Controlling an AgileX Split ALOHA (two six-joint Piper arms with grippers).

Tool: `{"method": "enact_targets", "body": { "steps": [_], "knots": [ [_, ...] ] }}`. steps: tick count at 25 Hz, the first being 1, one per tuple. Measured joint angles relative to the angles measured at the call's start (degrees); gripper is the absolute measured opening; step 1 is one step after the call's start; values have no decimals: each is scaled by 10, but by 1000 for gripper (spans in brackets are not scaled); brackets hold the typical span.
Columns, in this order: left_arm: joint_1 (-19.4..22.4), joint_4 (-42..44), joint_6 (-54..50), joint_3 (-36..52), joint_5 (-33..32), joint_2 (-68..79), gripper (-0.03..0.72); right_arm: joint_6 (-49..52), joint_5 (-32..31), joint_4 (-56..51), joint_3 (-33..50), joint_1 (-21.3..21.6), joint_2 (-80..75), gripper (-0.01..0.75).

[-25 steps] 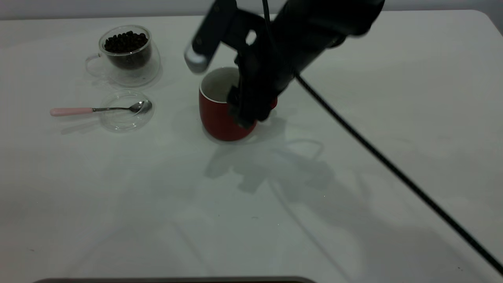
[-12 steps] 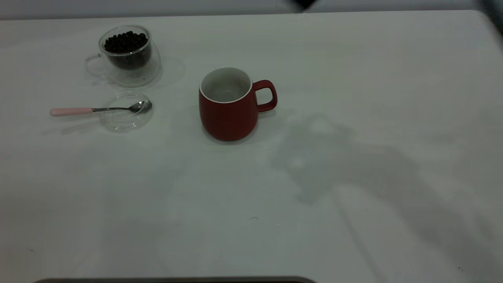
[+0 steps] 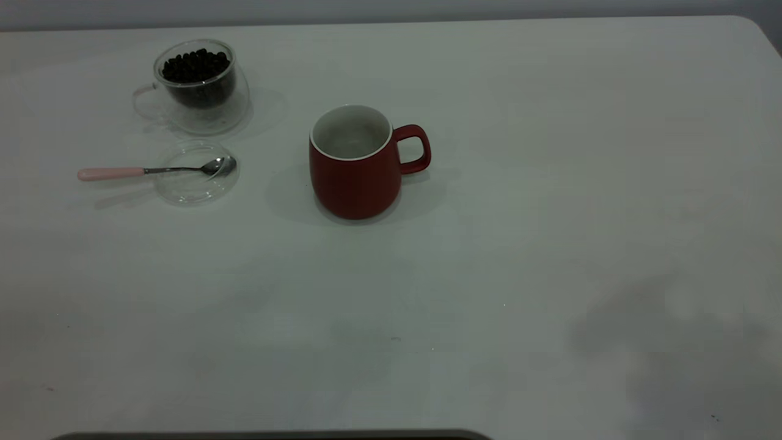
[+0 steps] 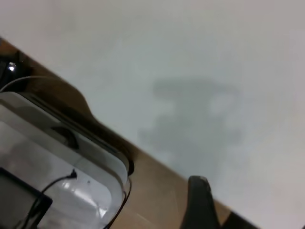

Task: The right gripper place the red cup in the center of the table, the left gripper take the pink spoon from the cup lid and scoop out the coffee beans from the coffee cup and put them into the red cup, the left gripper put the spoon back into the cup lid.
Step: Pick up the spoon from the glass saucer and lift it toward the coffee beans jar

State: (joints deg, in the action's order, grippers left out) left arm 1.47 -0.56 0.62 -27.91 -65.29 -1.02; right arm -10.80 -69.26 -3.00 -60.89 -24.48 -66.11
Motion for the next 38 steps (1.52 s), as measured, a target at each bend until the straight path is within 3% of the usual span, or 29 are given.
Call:
{"method": "enact_targets", "body": {
  "steps": [10,14,26,38],
  "knots": [
    [0,0,-2,0,0,0,589,81,-15,21,186,0,256,590],
    [0,0,-2,0,0,0,589,91,11,25,247,7,363,590],
    [0,0,-2,0,0,0,589,90,43,26,339,140,566,590],
    [0,0,-2,0,0,0,589,89,48,26,340,229,643,590]
  ]
}}
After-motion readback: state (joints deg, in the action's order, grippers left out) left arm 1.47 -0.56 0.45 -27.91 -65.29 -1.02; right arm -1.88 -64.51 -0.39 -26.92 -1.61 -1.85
